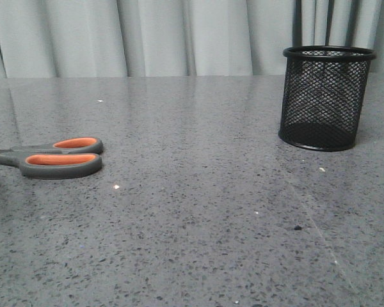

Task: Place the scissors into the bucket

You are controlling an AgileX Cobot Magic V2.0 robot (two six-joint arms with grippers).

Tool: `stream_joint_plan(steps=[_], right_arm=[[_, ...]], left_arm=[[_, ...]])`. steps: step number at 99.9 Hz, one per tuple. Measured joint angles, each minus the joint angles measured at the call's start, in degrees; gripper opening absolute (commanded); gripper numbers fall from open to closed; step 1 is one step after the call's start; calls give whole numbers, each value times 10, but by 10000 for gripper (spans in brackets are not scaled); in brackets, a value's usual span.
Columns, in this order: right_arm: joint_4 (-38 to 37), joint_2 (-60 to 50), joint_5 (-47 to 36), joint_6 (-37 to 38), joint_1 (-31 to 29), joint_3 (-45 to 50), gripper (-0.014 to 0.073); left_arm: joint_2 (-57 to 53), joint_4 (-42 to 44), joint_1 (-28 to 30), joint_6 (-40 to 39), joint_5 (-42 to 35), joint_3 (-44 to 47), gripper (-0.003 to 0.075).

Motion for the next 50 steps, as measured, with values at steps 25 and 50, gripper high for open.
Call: stream_joint_plan(steps=[25,50], right_arm=[[-1,1,-2,0,0,-1,508],[-1,1,-13,0,5,-1,508]], left_arm=[[192,36,-1,218,139,-143,377],[308,55,-1,354,150,-226,377]])
